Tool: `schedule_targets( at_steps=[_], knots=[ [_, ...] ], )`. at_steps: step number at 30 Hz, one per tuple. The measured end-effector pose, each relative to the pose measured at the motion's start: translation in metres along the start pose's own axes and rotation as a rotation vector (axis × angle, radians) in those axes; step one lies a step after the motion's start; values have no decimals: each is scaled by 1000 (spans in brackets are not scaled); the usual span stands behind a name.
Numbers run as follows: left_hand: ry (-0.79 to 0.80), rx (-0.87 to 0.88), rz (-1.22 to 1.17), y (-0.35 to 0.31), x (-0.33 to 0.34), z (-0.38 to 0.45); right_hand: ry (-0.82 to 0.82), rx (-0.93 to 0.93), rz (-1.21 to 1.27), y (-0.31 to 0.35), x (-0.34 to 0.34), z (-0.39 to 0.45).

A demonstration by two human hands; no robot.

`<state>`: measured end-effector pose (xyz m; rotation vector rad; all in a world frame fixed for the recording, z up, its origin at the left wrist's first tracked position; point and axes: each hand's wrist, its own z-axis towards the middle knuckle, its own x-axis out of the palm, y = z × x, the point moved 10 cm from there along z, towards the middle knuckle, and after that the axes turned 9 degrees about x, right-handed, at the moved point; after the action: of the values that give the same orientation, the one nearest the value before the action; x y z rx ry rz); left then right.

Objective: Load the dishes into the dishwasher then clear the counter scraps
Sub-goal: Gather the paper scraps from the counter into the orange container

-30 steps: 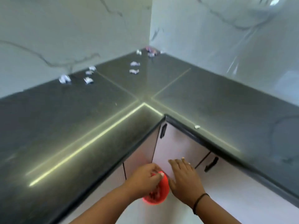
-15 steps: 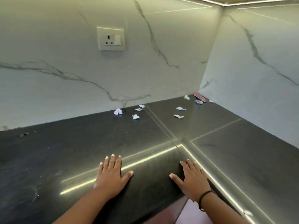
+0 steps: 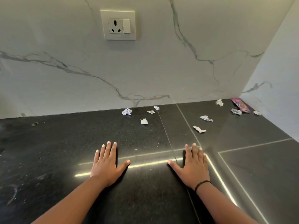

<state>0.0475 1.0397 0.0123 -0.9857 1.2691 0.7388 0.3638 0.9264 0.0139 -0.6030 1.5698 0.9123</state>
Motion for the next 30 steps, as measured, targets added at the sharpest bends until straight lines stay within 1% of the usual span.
schedule_targets(
  at_steps=[2, 6, 10, 13, 20, 23, 27, 30],
  knots=[
    [-12, -11, -5, -4, -2, 26, -34, 55, -13, -11, -8, 29],
    [-44, -48, -48, -3, -4, 88, -37, 279, 37, -46, -16, 78],
    [-123, -64, -68, 0, -12, 151, -61, 382, 59, -54, -20, 125],
    [-110, -40, -119, -6, -5, 197, -62, 460, 69, -57, -21, 164],
    [-27, 169, -280, -59, 3, 269, -59, 427, 29, -54, -19, 205],
    [15, 310, -260, -93, 7, 289, -61, 404, 22, -53, -20, 216],
    [31, 471, -224, -135, 11, 306, -76, 379, 42, -52, -21, 231],
    [56, 562, -208, -169, 18, 316, -141, 463, 106, -68, -29, 251]
  ],
)
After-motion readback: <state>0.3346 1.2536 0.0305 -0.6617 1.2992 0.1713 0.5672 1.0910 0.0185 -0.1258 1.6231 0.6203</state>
